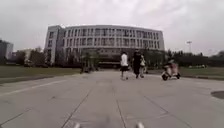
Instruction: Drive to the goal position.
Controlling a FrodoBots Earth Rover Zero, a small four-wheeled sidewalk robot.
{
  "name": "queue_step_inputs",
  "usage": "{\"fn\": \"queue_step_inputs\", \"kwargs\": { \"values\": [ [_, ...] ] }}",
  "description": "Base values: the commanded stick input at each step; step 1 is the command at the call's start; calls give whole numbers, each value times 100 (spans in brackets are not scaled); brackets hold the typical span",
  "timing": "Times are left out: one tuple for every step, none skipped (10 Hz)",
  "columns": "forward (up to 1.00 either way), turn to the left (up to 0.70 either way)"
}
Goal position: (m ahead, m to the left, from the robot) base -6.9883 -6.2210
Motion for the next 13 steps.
{"fn": "queue_step_inputs", "kwargs": {
  "values": [
    [0,0],
    [0,0],
    [0,-16],
    [0,-43],
    [0,-65],
    [0,-84],
    [0,-85],
    [0,-85],
    [0,-85],
    [0,-85],
    [0,-85],
    [0,-85],
    [0,-85]
  ]
}}
